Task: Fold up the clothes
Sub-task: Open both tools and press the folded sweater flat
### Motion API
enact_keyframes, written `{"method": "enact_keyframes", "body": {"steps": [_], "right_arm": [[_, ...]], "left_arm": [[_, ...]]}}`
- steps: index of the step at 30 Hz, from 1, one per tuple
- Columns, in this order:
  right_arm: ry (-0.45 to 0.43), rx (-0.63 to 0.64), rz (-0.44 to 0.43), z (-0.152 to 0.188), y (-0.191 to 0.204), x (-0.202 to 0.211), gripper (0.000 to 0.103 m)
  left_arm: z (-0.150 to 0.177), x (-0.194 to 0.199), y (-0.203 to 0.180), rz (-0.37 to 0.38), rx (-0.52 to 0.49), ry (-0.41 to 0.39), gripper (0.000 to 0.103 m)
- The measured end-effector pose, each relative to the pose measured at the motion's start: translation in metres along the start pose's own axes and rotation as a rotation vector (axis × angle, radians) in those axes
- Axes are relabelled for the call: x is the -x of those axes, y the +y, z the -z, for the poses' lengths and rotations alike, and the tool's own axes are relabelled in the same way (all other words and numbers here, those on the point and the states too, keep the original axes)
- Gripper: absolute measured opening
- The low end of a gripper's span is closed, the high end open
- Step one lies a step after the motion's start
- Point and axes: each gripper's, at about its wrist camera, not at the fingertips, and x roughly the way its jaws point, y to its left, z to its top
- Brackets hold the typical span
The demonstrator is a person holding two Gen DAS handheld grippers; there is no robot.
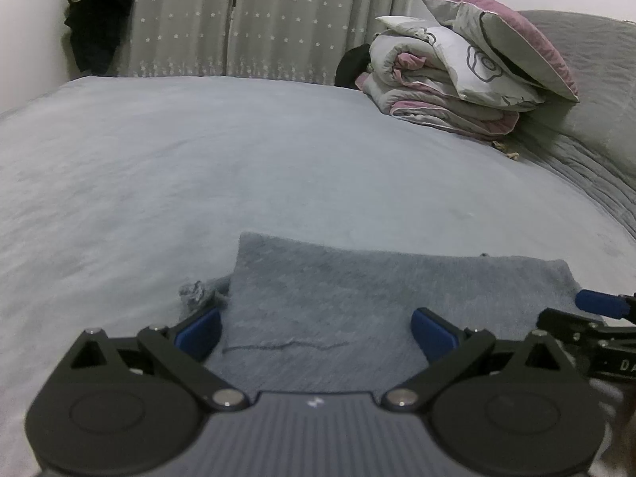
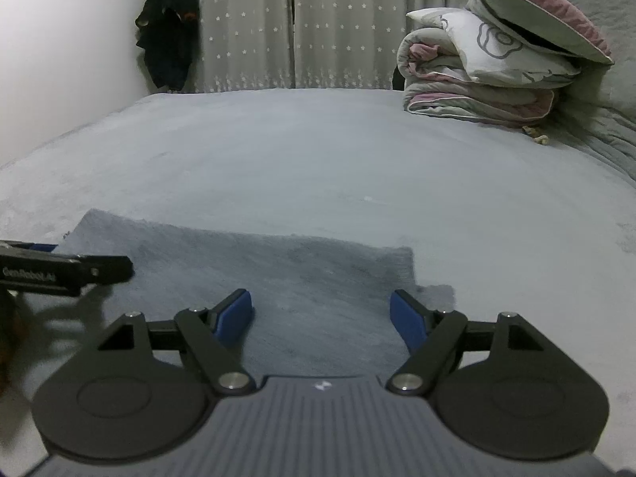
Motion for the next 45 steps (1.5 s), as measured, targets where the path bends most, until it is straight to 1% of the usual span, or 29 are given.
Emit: {"method": "enact_keyframes", "body": {"steps": [4,8,12,16,18,22,24,27,31,36,42,45], "right_arm": [[0.009,-0.012,0.008,0.003,-0.010,0.007,0.085],[0.018,-0.049,-0.002,0.004,-0.024,0.013,0.085],[0.010,-0.039,0.004,0.006,-0.030,0.023,0.086],[0.007,-0.030,0.032,0.008,-0.039,0.031,0.086],[0.008,-0.046,0.041,0.008,-0.044,0.034,0.086],[-0.008,-0.074,0.045,0.007,-0.045,0.046,0.087],[-0.022,-0.082,0.036,0.004,-0.042,0.052,0.087],[-0.040,-0.105,-0.001,0.001,-0.033,0.061,0.087],[-0.048,-0.096,-0.060,-0.003,-0.013,0.064,0.087],[-0.038,-0.047,-0.094,-0.007,0.009,0.057,0.087],[0.036,-0.063,-0.111,-0.004,0.016,0.038,0.087],[0.051,-0.034,-0.092,-0.001,0.014,0.034,0.087]], "left_arm": [[0.002,0.007,0.001,0.001,-0.024,-0.008,0.102],[0.005,0.018,0.009,-0.008,-0.047,-0.006,0.102],[0.011,0.030,0.031,-0.009,-0.001,0.014,0.102],[0.015,0.044,0.050,-0.007,0.041,0.016,0.102],[0.016,0.052,0.053,-0.033,0.040,0.011,0.102],[0.015,0.069,0.048,-0.060,0.040,-0.028,0.102],[0.012,0.078,0.041,-0.036,0.039,-0.053,0.102],[0.009,0.085,0.027,0.015,0.034,-0.074,0.102],[0.010,0.083,0.007,0.061,0.001,-0.075,0.102],[0.014,0.070,-0.010,0.081,-0.011,-0.049,0.102],[0.021,0.045,-0.009,0.035,-0.016,0.016,0.102],[0.025,0.043,-0.004,0.042,-0.001,0.040,0.102]]}}
